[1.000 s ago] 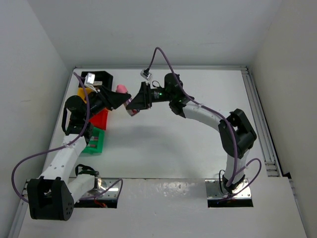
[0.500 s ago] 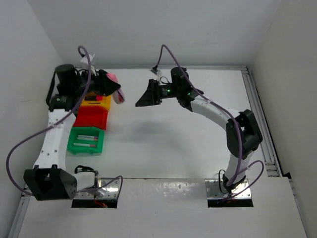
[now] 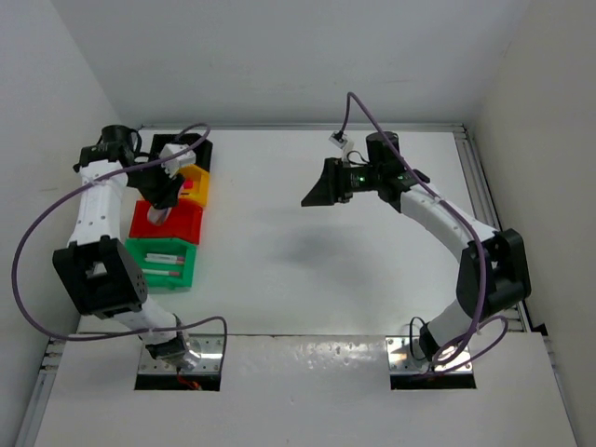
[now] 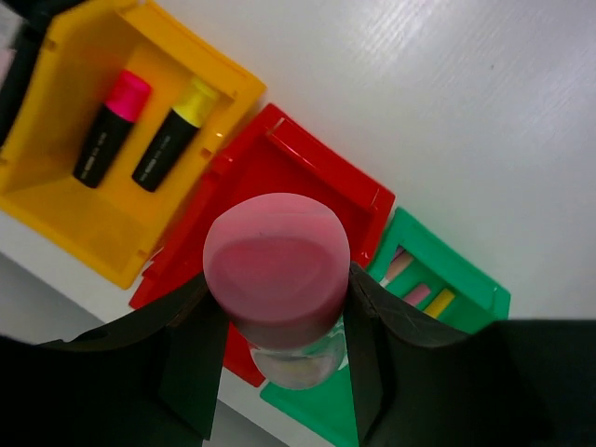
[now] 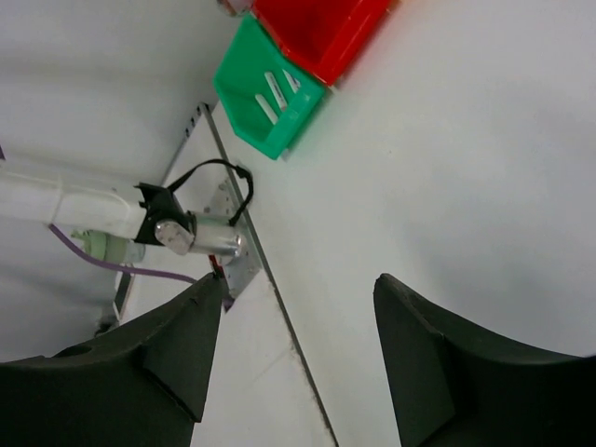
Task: Sort the stationery into containers
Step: Place the stationery in the storage box.
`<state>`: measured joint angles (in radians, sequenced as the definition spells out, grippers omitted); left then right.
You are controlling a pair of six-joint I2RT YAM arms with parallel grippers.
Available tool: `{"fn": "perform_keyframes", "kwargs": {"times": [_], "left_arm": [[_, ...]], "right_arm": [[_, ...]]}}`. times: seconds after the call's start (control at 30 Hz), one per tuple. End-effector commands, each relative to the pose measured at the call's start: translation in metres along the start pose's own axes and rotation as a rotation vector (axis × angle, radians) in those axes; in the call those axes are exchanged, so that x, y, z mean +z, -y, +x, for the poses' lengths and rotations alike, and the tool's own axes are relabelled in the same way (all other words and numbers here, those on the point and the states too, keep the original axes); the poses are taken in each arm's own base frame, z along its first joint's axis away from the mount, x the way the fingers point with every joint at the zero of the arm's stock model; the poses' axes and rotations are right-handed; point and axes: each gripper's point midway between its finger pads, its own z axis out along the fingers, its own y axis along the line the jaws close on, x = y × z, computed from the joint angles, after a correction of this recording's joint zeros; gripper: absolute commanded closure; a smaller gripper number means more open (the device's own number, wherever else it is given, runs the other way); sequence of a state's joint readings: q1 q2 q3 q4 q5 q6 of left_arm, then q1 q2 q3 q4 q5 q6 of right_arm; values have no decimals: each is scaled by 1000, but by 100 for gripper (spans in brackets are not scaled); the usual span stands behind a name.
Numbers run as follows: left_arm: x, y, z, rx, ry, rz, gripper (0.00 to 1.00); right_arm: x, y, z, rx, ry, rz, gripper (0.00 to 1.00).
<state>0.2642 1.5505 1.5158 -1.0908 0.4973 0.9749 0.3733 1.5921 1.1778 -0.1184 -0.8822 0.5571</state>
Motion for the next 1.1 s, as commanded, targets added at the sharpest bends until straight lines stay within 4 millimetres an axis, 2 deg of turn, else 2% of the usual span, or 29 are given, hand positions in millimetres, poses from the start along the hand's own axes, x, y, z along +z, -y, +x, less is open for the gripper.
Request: {"fn": "perform_keyframes", "kwargs": {"times": [0.0,0.13,0.33,0.7,0.93,1.07], "left_arm": [[6,-9,10,121,-20,11,100],[27,-20,13,155,-54,21,98],[42,-38,29,196,-171,-5,98],[67,-39,63,175,-343,62,98],[74,-38,69,190,-398,74,97],[79,-34,73,192,-428,91,91]], "right_arm": [[-7,-4,-5,-90,12,22,36],[-8,-4,-5,-90,5,25,37],[-5,0,-3,-76,-1,26,37],[-3,3,0,-59,-6,23,38],[-3,4,0,-48,-4,18,38],[-4,5,0,-48,-2,17,38]]}}
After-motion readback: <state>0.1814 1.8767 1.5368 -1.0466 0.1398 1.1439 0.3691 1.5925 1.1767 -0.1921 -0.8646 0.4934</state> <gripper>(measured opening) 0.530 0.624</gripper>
